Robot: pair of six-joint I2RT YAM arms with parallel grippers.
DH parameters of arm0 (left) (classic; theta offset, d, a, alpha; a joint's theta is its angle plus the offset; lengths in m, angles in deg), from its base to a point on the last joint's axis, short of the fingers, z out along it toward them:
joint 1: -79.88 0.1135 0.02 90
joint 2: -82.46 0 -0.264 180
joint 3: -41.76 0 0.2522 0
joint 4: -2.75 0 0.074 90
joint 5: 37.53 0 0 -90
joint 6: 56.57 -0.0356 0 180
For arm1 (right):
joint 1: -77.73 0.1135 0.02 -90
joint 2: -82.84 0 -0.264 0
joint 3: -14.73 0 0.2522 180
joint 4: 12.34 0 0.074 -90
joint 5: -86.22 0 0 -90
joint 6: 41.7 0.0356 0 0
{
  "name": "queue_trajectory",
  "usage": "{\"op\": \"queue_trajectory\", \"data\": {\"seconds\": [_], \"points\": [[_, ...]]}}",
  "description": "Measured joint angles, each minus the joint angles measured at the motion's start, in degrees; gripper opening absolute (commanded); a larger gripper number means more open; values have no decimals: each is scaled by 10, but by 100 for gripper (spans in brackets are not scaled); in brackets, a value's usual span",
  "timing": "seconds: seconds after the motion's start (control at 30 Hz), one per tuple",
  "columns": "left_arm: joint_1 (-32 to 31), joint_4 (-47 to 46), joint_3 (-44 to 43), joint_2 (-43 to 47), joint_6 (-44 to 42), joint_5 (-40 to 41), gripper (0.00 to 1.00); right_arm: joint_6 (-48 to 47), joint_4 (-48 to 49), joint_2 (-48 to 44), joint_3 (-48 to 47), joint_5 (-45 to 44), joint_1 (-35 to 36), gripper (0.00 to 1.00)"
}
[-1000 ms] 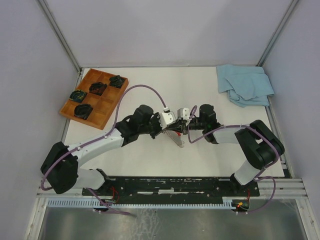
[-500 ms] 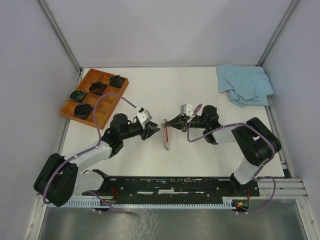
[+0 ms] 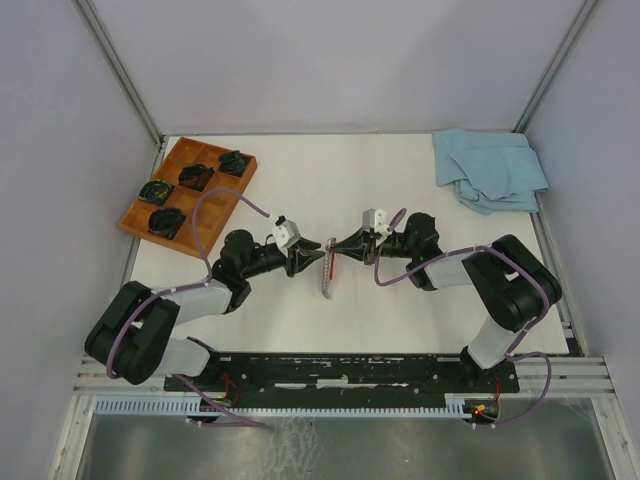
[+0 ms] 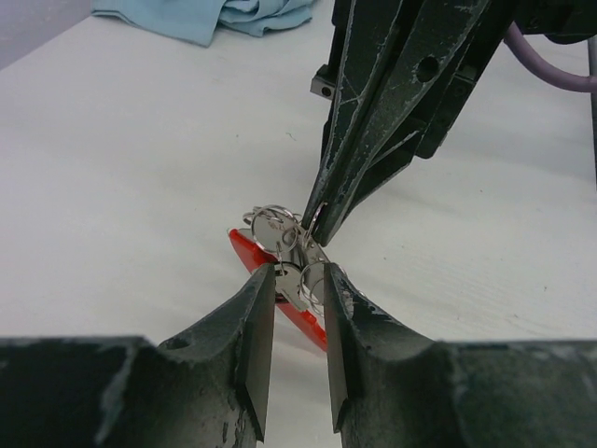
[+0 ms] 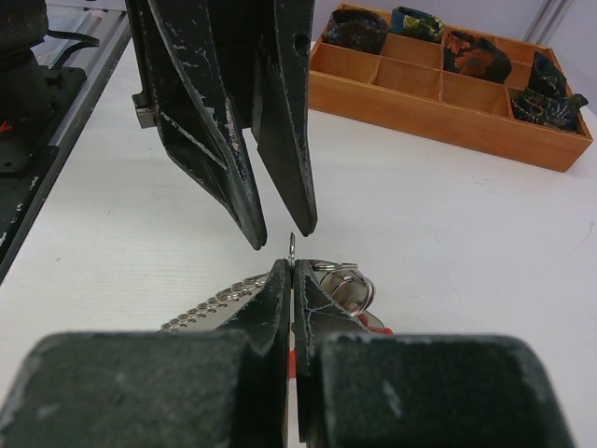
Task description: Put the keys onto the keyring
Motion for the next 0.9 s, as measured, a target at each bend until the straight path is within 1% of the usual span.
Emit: {"op": "queue_trajectory", "data": {"seconds": [0.23,0.43,0.57,0.77,0.9], "points": [[3,-44,0,-23,-2,-38,33,2,1,0,0,5,0,1],[5,-46,-2,-45,-15,-69,30,2,2,0,0,14,0,1],[7,-46,-9,-57,-20,-84,30,4,2,0,0,19,0,1],[11,-46,-17,-59,-35,-99,30,4,2,0,0,26,0,1],[14,-43,-20,-59,-42,-105,27,4,2,0,0,28,0,1]]}}
